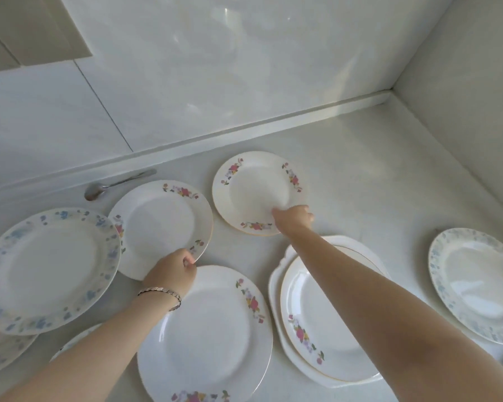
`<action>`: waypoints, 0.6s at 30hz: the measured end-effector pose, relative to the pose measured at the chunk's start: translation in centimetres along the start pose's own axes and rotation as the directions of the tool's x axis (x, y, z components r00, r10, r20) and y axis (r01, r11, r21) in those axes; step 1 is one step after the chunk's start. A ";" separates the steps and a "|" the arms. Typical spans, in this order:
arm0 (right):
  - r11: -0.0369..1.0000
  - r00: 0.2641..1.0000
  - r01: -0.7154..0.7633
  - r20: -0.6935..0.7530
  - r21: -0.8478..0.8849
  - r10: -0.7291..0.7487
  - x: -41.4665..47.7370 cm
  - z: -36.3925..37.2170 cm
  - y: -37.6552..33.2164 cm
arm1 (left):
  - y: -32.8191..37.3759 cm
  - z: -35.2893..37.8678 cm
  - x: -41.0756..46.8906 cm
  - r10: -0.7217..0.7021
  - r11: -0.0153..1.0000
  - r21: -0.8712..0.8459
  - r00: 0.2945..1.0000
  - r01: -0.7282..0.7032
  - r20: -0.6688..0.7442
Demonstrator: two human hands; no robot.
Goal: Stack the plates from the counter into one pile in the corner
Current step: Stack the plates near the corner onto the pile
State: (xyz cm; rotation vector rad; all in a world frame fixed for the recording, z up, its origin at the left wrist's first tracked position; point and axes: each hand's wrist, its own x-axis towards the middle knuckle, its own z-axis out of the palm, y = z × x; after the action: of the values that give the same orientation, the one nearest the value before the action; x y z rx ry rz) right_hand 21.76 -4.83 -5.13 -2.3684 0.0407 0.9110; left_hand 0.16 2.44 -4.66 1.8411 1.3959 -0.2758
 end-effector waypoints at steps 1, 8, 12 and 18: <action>0.999 0.998 -0.052 -0.035 0.011 0.052 0.5 0.7 -0.3 | -0.1 -0.3 0.3 -0.009 1.000 -0.020 1.000 0.009 -0.001; 0.987 0.985 -0.143 -0.086 0.071 0.149 3.6 0.5 0.6 | -0.3 -1.2 0.4 0.001 1.000 -0.016 0.999 -0.002 -0.035; 0.892 0.989 -0.131 -0.003 0.432 0.147 2.4 -1.0 0.9 | -0.8 -1.2 -0.2 -0.009 0.993 -0.119 1.000 0.006 -0.022; 0.700 0.996 -0.075 0.013 0.710 0.093 -2.0 -5.4 3.7 | -1.2 -0.4 -2.2 0.008 0.993 -0.114 1.000 -0.009 -0.008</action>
State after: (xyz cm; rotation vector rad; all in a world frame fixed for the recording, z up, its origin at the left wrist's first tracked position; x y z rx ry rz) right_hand 22.63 -11.17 -2.69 -1.6462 0.4402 0.7256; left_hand -1.85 1.23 -3.66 1.7563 1.3804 -0.1808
